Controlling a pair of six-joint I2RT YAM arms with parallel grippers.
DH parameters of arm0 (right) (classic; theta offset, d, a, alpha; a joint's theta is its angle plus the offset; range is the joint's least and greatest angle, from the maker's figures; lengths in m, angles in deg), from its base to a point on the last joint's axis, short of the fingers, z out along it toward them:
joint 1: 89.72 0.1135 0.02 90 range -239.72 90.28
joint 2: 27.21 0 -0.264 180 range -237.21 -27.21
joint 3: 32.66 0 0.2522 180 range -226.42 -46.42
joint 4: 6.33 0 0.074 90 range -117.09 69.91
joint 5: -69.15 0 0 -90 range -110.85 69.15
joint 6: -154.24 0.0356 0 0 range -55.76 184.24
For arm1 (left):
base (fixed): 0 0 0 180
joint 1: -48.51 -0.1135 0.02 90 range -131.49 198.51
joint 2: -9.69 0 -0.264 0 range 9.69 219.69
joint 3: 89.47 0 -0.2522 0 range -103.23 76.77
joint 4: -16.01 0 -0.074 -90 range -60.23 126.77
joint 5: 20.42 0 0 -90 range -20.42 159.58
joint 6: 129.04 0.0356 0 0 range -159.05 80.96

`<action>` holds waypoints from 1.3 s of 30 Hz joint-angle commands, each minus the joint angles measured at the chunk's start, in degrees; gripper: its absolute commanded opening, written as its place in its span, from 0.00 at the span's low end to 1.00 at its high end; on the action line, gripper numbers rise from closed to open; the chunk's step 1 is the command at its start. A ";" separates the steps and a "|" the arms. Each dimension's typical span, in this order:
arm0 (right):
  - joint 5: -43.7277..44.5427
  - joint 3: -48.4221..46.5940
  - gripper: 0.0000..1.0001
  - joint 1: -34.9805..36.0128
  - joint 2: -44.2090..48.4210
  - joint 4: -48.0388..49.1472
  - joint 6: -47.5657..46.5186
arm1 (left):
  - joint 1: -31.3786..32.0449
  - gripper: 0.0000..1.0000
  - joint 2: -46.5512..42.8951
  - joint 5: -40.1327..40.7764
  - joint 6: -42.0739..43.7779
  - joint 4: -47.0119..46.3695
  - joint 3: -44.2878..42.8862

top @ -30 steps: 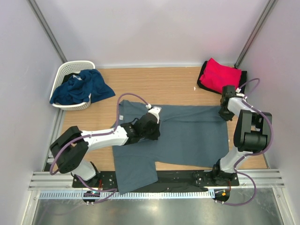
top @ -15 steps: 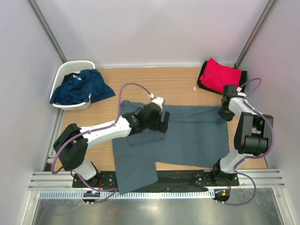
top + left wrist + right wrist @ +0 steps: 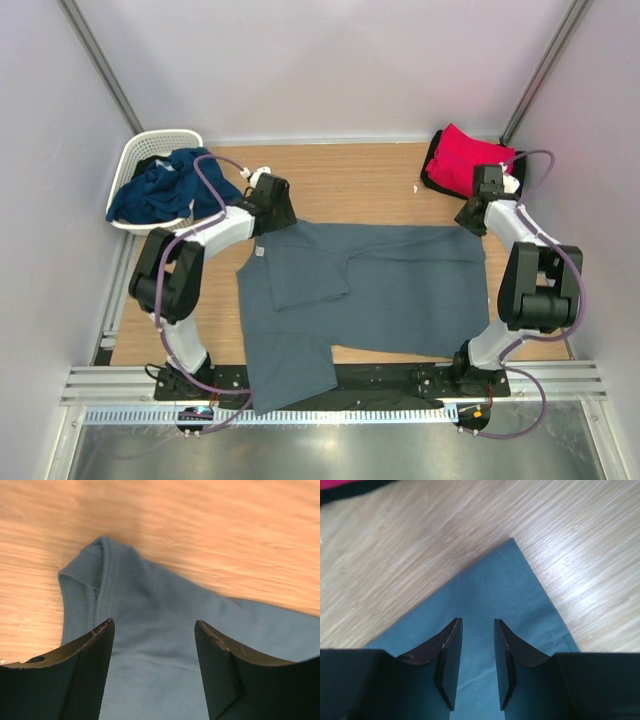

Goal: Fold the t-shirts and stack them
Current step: Fold the tshirt

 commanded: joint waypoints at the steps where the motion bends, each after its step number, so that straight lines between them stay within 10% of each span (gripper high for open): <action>1: -0.79 0.57 0.37 -0.07 -3.48 4.08 0.45 | -1.17 0.66 4.18 0.85 -2.25 -1.58 -2.70; 27: 0.62 -6.71 0.36 -0.24 -17.20 11.47 -0.69 | -7.06 0.51 7.71 6.92 -3.58 -1.76 2.57; 39: -6.33 -12.35 0.40 4.32 -5.00 4.00 -3.51 | -7.15 0.58 -4.14 3.32 4.16 -0.53 -0.24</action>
